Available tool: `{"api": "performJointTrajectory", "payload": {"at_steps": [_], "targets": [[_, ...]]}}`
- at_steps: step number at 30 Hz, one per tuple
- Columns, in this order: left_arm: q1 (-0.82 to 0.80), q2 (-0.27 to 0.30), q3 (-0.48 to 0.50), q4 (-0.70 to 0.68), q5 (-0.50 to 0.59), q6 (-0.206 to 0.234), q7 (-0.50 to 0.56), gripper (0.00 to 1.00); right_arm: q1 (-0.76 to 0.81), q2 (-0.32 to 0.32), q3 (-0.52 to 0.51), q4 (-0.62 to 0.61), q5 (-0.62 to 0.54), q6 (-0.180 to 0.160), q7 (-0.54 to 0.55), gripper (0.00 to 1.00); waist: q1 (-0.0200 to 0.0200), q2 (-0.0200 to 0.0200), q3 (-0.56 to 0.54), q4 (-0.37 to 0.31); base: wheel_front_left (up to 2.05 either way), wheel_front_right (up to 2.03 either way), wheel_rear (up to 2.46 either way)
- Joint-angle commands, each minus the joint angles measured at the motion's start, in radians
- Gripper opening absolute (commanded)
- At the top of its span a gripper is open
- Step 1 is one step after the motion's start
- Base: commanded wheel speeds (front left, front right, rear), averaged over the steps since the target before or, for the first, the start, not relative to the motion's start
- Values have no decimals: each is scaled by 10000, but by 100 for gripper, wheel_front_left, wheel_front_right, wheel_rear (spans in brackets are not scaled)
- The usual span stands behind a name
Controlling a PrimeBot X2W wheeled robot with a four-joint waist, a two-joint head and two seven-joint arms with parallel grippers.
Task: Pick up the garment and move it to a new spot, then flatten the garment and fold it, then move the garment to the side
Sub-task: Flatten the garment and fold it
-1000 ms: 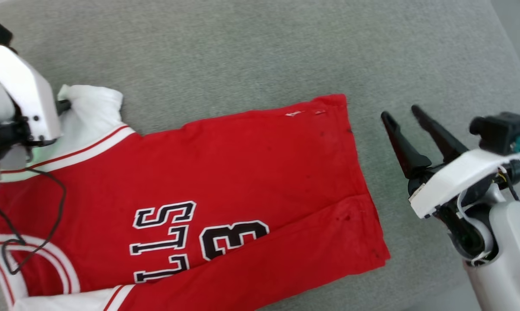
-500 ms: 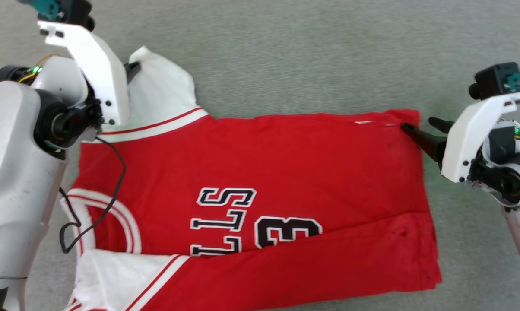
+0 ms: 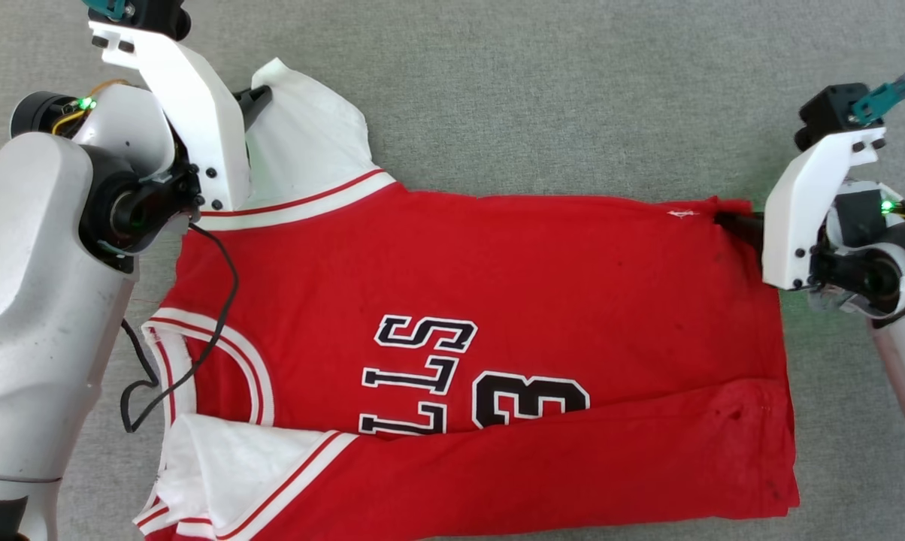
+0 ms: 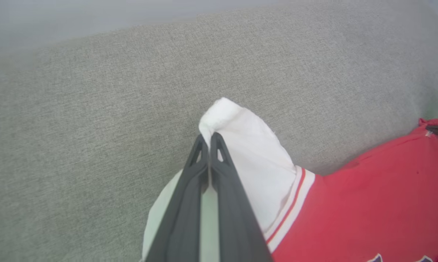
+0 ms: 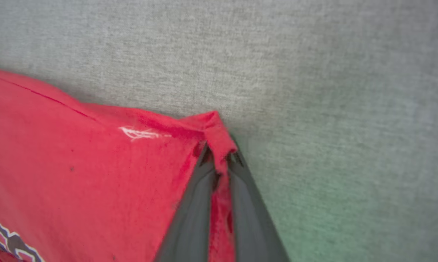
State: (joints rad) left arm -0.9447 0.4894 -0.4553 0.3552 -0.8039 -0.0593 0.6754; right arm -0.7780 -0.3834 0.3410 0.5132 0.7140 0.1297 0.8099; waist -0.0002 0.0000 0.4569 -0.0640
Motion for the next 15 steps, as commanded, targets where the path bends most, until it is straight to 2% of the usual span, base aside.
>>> {"api": "performJointTrajectory", "payload": {"at_steps": [1, 8, 15], "targets": [[38, 36, -9, 2, -17, -23, -78, 0, 444, 238, 315, 284, 65, 7, 50, 0, 2, 0, -80, 25, 0, 0, 0], [525, 92, 269, -61, -142, 44, -708, 0, -11, -516, -86, -441, -462, 6, -1315, 0, 2, 0, -762, 258, 0, 0, 0], [1935, 490, 740, -832, -344, 273, -1611, 0, 1104, -543, -740, -1443, -649, 6, -1856, 0, 2, 0, -1637, 431, 0, 0, 0]]}}
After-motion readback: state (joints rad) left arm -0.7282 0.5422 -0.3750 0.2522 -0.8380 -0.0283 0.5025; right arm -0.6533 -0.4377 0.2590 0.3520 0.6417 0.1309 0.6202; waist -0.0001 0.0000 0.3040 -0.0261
